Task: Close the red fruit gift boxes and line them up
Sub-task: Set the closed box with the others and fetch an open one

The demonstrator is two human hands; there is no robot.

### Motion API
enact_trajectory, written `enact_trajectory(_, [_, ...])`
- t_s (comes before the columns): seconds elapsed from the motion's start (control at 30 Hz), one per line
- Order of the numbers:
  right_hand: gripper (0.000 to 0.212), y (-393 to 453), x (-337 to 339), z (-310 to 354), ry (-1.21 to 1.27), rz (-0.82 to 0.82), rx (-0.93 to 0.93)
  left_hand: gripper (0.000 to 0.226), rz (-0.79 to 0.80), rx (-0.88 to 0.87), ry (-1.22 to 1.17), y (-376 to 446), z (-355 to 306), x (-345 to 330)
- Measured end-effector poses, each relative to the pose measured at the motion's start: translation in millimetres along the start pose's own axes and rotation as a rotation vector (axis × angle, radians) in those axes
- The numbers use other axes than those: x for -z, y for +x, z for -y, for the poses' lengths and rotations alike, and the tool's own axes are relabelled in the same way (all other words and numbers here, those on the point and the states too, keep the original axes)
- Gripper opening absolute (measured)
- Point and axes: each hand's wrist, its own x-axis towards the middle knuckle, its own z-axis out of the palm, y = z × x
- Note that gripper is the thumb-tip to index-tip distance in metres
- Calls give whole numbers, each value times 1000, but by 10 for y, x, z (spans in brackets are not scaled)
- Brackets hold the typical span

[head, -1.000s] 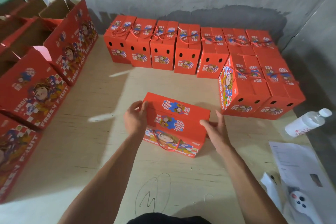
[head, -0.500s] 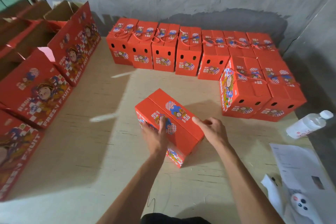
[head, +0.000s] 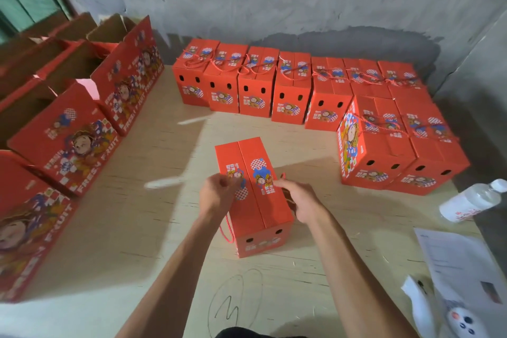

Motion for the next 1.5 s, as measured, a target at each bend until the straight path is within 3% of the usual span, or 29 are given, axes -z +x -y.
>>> enact_trajectory(0.03, [10,-10,-40,77,-22,-36,59,42,29,-105,61,-30,-103,23])
enact_trajectory(0.1, [17,-43,-164,231,-108,-45,238,33,78,-296,102,-89,-367,60])
enact_trajectory(0.23, [24,-294,-517,467,-252,193,404,20,143,-561,111,-45,-784,139])
enact_trajectory(0.37, [24,-405,-752,526,-192,285,410,21,127,-491,118,31,-815,265])
enact_trajectory(0.47, [19,-449,-857,572,-277,292,422,29,93,-469,123,43,-798,384])
enact_trajectory(0.67, [25,-418,-922,981,-384,91,377,23,-40,-392,73,101,-868,538])
enact_trajectory(0.77, [21,-382,-931,1125,-373,36,367,37,91,-366,87,74,-900,527])
enact_trajectory(0.87, [21,-329,-870,1249,-364,-44,397,37,190,-467,19,58,-954,474])
enact_trajectory(1.27, [26,-80,-306,2116,-271,-248,513,51,285,-616,7,487,-1611,-240])
enact_trajectory(1.5, [29,350,145,2472,-240,-388,506,59,320,-636,202,702,-1795,-849])
